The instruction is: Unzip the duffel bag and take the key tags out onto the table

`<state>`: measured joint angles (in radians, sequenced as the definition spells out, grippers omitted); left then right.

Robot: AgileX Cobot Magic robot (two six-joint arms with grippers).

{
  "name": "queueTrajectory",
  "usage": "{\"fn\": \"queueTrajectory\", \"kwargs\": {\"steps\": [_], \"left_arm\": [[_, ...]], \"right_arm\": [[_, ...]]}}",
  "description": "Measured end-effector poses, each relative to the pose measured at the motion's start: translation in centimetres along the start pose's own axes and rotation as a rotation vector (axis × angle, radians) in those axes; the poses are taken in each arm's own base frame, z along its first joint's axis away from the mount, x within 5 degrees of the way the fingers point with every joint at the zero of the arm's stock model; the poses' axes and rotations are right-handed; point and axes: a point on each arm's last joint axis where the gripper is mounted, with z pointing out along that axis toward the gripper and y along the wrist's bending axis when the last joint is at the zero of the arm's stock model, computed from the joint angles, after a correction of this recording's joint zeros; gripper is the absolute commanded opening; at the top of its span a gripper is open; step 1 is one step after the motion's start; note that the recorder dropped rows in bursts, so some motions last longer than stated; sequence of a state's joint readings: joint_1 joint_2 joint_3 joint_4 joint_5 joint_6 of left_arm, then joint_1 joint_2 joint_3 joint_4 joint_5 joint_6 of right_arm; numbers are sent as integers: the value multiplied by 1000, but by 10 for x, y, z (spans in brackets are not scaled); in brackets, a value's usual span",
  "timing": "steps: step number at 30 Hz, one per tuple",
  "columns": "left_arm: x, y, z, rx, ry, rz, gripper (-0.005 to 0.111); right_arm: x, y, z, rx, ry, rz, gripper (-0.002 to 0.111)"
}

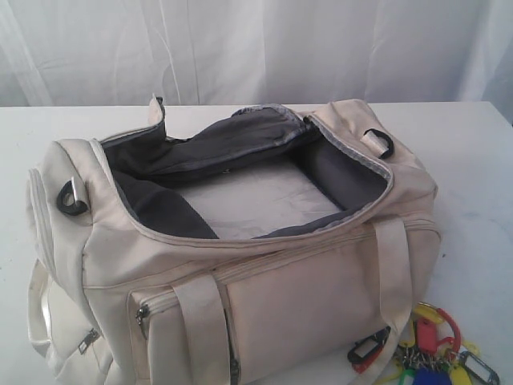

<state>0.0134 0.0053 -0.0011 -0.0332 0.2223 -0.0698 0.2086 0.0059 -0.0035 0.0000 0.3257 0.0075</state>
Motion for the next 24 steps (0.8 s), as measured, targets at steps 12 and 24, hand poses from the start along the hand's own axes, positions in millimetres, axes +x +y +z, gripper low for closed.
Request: {"fn": "queueTrajectory", "kwargs": {"steps": [12, 24], "left_arm": [[0, 0, 0, 0, 0, 0, 1], [0, 0, 0, 0, 0, 0, 1]], "right_arm": [[0, 1, 0, -13, -1, -3, 0], [0, 1, 0, -13, -1, -3, 0]]}}
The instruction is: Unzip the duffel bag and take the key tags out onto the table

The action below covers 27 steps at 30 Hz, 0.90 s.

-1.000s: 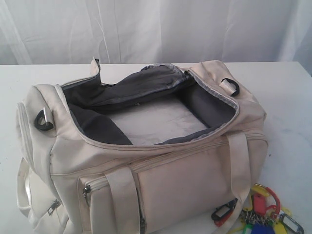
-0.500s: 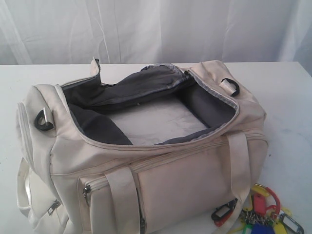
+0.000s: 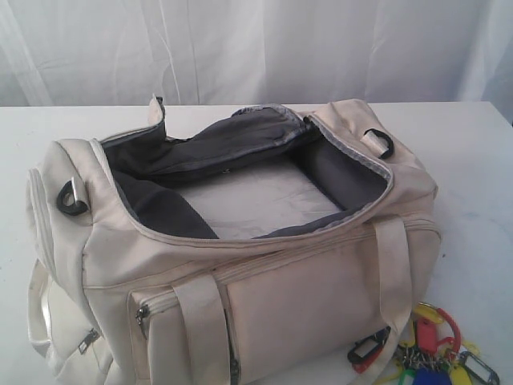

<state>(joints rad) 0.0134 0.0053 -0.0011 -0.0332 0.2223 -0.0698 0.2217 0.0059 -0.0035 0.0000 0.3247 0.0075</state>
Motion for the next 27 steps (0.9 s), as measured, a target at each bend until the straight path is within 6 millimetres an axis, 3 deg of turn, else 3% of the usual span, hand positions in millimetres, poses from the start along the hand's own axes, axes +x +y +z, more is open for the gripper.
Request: {"fn": "queueTrajectory", "kwargs": {"steps": [27], "left_arm": [[0, 0, 0, 0, 0, 0, 1]], "right_arm": [[0, 3, 0, -55, 1, -2, 0]]}}
